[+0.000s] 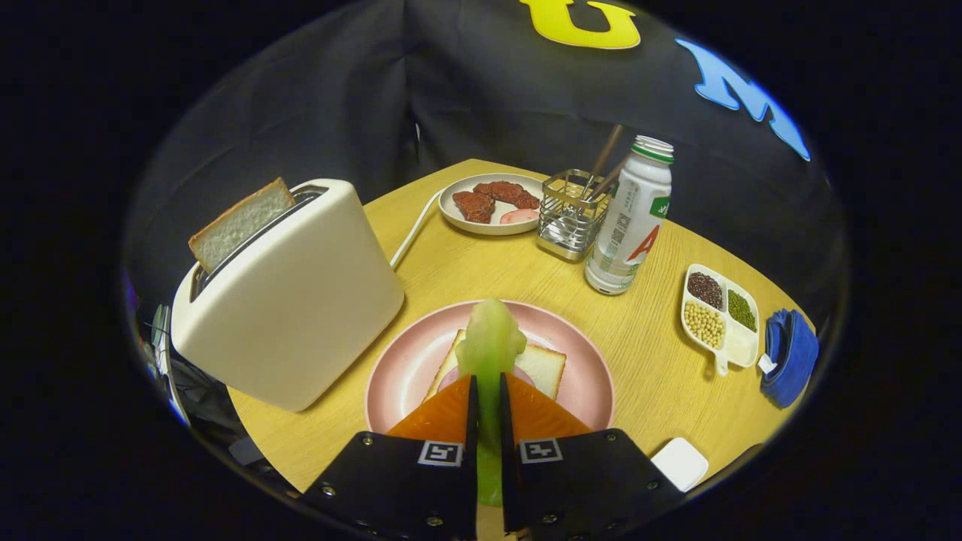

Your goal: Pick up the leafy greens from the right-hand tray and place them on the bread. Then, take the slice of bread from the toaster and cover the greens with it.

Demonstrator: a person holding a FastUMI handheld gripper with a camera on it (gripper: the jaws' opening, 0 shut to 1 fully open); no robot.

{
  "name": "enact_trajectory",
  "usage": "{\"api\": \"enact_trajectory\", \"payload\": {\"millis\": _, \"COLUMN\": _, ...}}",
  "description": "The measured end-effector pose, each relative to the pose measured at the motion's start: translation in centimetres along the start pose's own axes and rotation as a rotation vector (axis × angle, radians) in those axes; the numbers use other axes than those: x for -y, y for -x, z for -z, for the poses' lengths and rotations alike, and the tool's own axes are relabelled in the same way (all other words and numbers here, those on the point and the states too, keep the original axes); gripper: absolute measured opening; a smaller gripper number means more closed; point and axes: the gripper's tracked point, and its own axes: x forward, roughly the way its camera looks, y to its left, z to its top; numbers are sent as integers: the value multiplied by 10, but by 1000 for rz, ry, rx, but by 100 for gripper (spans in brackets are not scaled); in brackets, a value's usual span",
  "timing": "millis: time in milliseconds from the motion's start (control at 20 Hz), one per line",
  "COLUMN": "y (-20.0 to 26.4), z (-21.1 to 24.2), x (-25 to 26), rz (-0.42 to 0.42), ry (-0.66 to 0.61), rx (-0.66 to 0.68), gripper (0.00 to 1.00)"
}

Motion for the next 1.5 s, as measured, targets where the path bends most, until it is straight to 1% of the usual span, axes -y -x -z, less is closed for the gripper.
{"api": "enact_trajectory", "payload": {"millis": 50, "y": -1, "z": 0, "x": -5, "rz": -2, "ry": 5, "rx": -7, "gripper": 14}}
{"api": "enact_trajectory", "payload": {"millis": 100, "y": -2, "z": 3, "x": -8, "rz": -4, "ry": 10, "rx": -14, "gripper": 17}}
{"api": "enact_trajectory", "payload": {"millis": 150, "y": -3, "z": 1, "x": -10, "rz": 1, "ry": 13, "rx": -15, "gripper": 18}}
{"api": "enact_trajectory", "payload": {"millis": 250, "y": -6, "z": -1, "x": -12, "rz": 12, "ry": 30, "rx": -12, "gripper": 24}}
{"api": "enact_trajectory", "payload": {"millis": 300, "y": -7, "z": -2, "x": -8, "rz": 31, "ry": 52, "rx": -8, "gripper": 31}}
{"api": "enact_trajectory", "payload": {"millis": 350, "y": -6, "z": -4, "x": -5, "rz": 46, "ry": 71, "rx": -3, "gripper": 41}}
{"api": "enact_trajectory", "payload": {"millis": 400, "y": -5, "z": -4, "x": -6, "rz": 50, "ry": 76, "rx": -2, "gripper": 44}}
{"api": "enact_trajectory", "payload": {"millis": 600, "y": 6, "z": -12, "x": -5, "rz": 50, "ry": 33, "rx": 65, "gripper": 44}}
{"api": "enact_trajectory", "payload": {"millis": 750, "y": 29, "z": -20, "x": -14, "rz": 56, "ry": 17, "rx": 177, "gripper": 44}}
{"api": "enact_trajectory", "payload": {"millis": 1000, "y": 66, "z": -18, "x": -45, "rz": 56, "ry": -19, "rx": 358, "gripper": 43}}
{"api": "enact_trajectory", "payload": {"millis": 1100, "y": 80, "z": -18, "x": -55, "rz": 83, "ry": -31, "rx": 443, "gripper": 44}}
{"api": "enact_trajectory", "payload": {"millis": 1250, "y": 102, "z": -19, "x": -71, "rz": 154, "ry": -39, "rx": 566, "gripper": 43}}
{"api": "enact_trajectory", "payload": {"millis": 1350, "y": 108, "z": -17, "x": -87, "rz": 164, "ry": -59, "rx": 609, "gripper": 43}}
{"api": "enact_trajectory", "payload": {"millis": 1500, "y": 114, "z": -7, "x": -109, "rz": 160, "ry": -98, "rx": 632, "gripper": 43}}
